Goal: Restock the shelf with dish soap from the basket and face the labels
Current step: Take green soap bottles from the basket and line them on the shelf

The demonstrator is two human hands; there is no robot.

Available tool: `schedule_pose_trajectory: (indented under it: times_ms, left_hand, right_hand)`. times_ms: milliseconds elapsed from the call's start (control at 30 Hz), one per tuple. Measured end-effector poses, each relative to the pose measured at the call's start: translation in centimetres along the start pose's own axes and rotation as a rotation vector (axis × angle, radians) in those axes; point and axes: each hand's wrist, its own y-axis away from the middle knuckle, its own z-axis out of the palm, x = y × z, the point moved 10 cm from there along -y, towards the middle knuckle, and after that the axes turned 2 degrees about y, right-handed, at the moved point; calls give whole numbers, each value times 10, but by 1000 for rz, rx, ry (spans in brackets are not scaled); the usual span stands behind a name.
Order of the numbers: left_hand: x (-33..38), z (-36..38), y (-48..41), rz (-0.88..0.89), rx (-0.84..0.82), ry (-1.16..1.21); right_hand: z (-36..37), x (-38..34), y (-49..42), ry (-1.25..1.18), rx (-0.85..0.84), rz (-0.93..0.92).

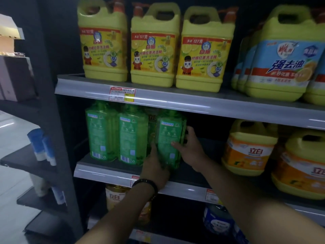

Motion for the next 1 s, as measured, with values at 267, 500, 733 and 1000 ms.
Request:
schedule_pose_trajectory:
  times_ms: [267, 500, 733, 1000]
  left_hand:
    - [14, -19, 28, 84, 68, 37]
    - [29, -2, 108, 312, -79, -45]
    - [-36, 62, 201, 219, -340, -135]
    - [-136, 157, 263, -74, -679, -304]
  right_hand:
    - [-12, 7, 33, 70, -3, 131]
    - [-59, 16, 123, 180, -48, 84]
    - [-83, 101, 247, 235, -31, 214]
    - [-59, 299, 417, 255, -92, 761]
